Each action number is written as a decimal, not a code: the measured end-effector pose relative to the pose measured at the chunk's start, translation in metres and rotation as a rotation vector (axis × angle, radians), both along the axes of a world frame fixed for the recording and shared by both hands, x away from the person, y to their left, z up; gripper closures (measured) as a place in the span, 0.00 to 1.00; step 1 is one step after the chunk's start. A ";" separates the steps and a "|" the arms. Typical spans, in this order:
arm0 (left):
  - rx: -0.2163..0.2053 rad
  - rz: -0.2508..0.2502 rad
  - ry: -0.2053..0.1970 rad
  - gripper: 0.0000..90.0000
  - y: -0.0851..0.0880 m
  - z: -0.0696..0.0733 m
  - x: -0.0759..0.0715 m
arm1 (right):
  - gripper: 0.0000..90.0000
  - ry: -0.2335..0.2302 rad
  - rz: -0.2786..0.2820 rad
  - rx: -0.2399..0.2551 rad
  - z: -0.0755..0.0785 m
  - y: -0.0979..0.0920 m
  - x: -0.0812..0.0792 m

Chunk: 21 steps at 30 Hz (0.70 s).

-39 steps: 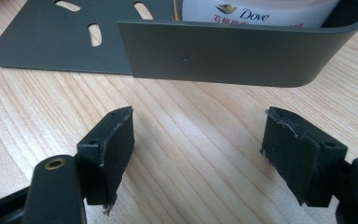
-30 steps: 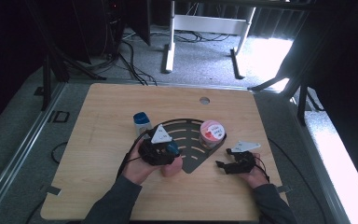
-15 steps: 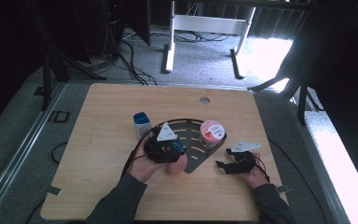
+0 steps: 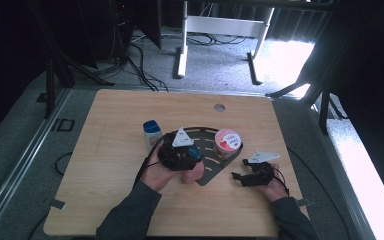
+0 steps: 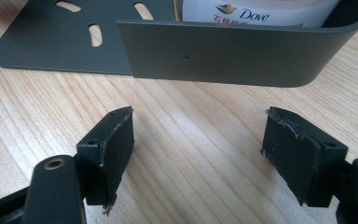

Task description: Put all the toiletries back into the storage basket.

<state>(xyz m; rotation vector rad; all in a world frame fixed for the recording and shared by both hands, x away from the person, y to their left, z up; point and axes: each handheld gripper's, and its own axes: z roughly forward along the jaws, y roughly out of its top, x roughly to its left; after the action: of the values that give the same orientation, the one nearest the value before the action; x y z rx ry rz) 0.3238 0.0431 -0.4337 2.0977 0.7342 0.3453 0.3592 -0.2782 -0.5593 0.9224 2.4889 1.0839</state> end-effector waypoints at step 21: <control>0.005 0.032 -0.008 0.59 -0.009 0.002 0.016 | 0.27 0.000 0.002 0.000 0.000 0.000 0.000</control>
<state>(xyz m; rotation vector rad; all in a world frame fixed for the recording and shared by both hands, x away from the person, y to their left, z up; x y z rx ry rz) 0.3401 0.0343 -0.4321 2.0898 0.7635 0.3737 0.3594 -0.2785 -0.5593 0.9198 2.4905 1.0842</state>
